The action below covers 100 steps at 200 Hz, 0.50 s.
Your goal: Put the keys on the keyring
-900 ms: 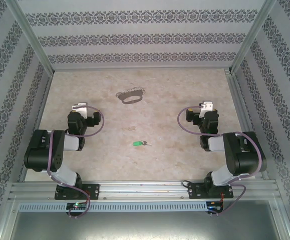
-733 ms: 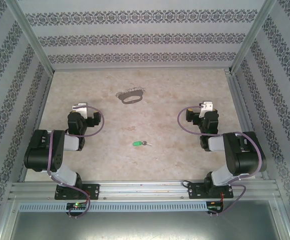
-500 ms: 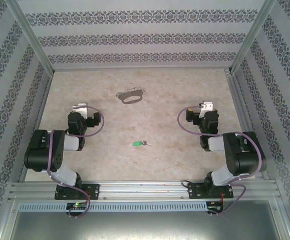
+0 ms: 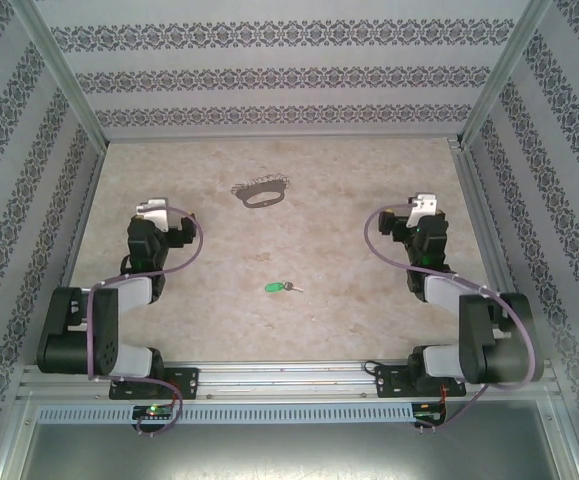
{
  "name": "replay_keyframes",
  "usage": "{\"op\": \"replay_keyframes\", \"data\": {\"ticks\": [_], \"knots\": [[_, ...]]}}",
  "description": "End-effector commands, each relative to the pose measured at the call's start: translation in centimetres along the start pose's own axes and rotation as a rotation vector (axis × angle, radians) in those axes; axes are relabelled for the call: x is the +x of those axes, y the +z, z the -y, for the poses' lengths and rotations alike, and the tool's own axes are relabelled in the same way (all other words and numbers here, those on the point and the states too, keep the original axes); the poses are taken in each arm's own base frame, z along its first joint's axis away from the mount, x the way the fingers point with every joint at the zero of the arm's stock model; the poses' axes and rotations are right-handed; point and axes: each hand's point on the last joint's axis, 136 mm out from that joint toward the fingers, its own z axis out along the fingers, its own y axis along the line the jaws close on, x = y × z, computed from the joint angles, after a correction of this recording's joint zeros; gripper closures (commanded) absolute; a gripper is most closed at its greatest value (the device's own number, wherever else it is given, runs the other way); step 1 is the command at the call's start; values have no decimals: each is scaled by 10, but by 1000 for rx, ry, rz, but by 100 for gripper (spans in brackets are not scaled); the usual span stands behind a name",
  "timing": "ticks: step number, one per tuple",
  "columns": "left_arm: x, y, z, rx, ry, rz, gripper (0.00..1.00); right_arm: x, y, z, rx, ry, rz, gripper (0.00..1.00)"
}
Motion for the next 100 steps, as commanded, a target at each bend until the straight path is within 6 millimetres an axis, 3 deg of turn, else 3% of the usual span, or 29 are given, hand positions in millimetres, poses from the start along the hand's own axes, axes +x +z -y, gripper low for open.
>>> {"op": "replay_keyframes", "data": {"ticks": [1,14,27,53,62,88,100], "knots": [[-2,0,1,-12,-14,-87,0,-17,-2,10,60,150,-35,2],[-13,1,1,-22,-68,-101,0,-23,0,15,73,303,-38,2],[-22,3,0,-40,-148,-131,0,-31,7,-4,-50,378,-58,2],[-30,9,8,-53,-273,-226,0,-37,29,-57,-307,498,-149,9],[-31,10,16,-35,-305,-247,0,-44,37,-78,-395,527,-179,16],[-28,12,40,30,-380,-273,0,-38,68,-143,-623,606,-354,35],[-25,13,52,59,-400,-290,0,-33,80,-168,-683,637,-412,40]]}}
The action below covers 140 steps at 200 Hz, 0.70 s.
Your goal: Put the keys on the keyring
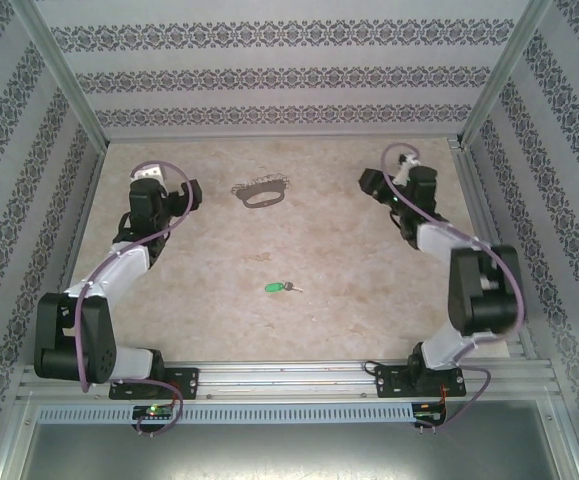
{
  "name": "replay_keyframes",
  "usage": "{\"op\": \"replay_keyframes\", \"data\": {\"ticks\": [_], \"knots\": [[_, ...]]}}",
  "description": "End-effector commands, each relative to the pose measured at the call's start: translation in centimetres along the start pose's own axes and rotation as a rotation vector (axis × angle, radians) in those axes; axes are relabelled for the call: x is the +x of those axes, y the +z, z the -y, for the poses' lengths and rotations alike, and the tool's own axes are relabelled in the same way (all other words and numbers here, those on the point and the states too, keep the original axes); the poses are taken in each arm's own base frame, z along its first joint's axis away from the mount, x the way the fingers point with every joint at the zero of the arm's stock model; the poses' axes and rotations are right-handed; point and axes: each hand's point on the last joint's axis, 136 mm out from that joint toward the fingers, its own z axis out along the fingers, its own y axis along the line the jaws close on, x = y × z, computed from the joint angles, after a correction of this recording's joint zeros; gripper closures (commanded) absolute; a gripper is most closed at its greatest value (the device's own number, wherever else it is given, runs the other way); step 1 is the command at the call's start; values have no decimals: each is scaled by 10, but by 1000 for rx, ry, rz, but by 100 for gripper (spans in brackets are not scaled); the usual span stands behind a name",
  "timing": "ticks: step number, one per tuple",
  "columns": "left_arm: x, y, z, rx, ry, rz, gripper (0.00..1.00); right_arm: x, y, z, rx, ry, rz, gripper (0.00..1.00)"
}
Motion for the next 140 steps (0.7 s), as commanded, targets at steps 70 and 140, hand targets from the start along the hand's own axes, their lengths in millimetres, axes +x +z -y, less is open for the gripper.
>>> {"op": "replay_keyframes", "data": {"ticks": [70,140], "knots": [[53,25,63,156,-123,-284,0,82,117,-76,-176,188,-365,54],[44,41,112,270,-95,-303,0,115,149,-61,42,99,-408,65]]}}
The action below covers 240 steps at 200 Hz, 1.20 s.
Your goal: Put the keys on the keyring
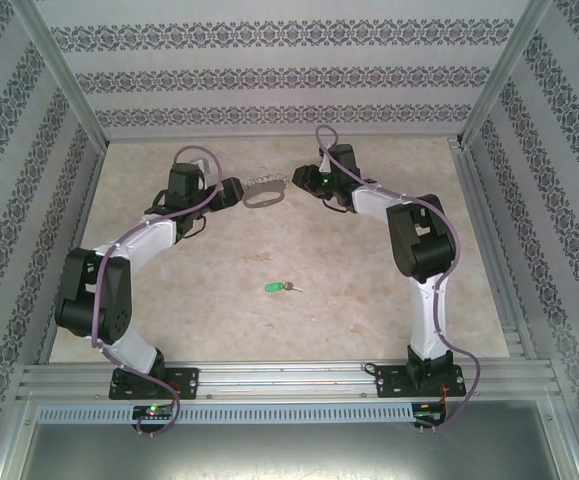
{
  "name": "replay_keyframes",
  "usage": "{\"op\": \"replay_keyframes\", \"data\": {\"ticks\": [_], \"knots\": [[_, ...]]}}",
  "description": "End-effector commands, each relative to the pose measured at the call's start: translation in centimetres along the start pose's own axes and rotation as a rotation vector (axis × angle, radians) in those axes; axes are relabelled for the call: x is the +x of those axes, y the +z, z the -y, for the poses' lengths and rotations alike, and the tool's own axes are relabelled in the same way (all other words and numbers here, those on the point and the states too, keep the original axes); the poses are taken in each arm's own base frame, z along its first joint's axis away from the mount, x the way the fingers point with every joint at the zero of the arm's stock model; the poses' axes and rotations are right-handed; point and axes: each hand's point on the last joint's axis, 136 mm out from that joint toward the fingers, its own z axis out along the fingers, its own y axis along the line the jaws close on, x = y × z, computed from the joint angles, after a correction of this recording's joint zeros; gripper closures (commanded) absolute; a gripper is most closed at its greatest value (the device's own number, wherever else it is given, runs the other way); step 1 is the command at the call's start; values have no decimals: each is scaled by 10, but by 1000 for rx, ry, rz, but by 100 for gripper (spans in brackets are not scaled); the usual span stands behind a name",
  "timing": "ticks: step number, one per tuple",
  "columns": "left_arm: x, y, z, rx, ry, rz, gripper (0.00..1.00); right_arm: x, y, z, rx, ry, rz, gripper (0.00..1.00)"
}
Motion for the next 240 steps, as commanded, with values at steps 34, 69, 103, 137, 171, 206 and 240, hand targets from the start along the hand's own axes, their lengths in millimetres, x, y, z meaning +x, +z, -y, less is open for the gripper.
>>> {"op": "replay_keyframes", "data": {"ticks": [34,69,103,137,171,206,240], "knots": [[-10,2,23,61,4,0,0,6,24,21,170,-36,-20,65],[-13,2,27,79,2,7,0,7,37,20,165,-40,-42,66],[-14,2,29,85,5,9,0,11,47,16,168,-52,-64,67],[-16,3,31,96,7,12,0,18,56,18,175,-54,-83,69],[-13,4,31,97,4,5,0,19,59,19,175,-53,-88,70],[-15,4,32,104,-2,9,0,18,61,23,188,-54,-90,71],[-17,2,34,110,0,17,0,15,56,27,203,-54,-69,72]]}}
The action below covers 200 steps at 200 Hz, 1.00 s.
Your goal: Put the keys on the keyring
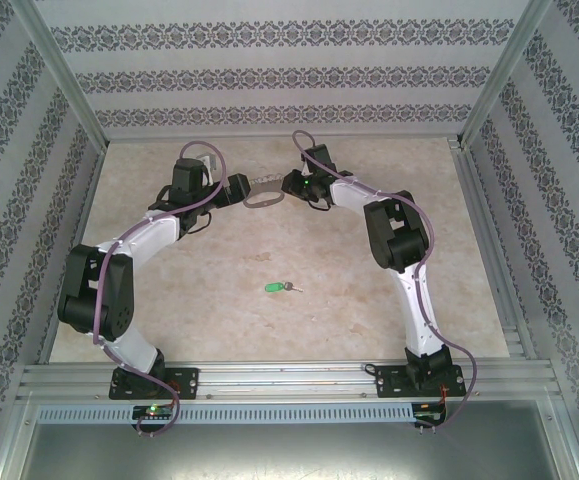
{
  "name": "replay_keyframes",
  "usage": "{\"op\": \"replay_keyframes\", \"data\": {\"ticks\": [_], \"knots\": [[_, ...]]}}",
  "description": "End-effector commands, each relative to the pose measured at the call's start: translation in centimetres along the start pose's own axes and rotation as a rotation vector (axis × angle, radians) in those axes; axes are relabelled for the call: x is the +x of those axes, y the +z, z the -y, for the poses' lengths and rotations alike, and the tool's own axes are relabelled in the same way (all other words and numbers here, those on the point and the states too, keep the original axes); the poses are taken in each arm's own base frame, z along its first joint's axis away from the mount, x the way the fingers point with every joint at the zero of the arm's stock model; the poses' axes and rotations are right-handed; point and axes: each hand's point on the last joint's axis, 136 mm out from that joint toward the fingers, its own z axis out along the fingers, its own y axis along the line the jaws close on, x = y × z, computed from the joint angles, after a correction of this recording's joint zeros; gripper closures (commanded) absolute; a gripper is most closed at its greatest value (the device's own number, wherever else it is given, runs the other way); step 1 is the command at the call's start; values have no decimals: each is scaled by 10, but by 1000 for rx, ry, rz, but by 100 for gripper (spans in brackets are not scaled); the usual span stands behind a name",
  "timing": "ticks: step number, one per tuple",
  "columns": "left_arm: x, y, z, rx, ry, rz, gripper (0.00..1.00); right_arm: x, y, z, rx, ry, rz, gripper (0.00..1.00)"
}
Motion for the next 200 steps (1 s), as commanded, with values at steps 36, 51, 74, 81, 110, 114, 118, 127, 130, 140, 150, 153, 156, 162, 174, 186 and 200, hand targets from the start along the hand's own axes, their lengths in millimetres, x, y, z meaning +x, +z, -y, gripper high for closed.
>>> {"op": "replay_keyframes", "data": {"ticks": [36,51,74,81,110,114,118,127,130,140,150,153,156,162,174,186,200], "knots": [[-15,0,15,46,4,39,0,-7,2,4,19,-7,17,74],[-15,0,14,45,3,39,0,-8,4,4,17,-6,17,74],[-14,0,14,45,4,38,0,-9,8,4,18,-6,15,75],[-14,0,14,44,3,38,0,-10,8,4,18,-5,15,76],[-15,0,14,47,2,42,0,-10,11,4,14,-5,11,80],[-15,0,15,48,3,41,0,-11,11,4,14,-3,12,81],[-16,0,15,48,4,43,0,-11,11,4,14,-2,11,82],[-15,0,15,48,4,42,0,-10,11,5,16,-2,9,82],[-16,0,15,49,6,43,0,-10,11,5,15,-2,9,82],[-16,0,15,49,5,43,0,-10,11,5,17,-3,9,83],[-17,-1,15,50,5,45,0,-9,12,5,18,-3,7,83],[-16,0,16,51,5,44,0,-9,11,6,18,-4,7,83],[-16,0,15,49,5,45,0,-8,12,6,18,-4,5,83],[-16,0,15,50,5,44,0,-9,11,7,19,-3,6,83],[-16,0,16,51,5,45,0,-8,11,7,15,-3,6,83],[-17,0,16,52,3,48,0,-9,10,8,16,-2,7,83],[-16,0,16,56,3,45,0,-10,8,5,5,-3,12,83]]}}
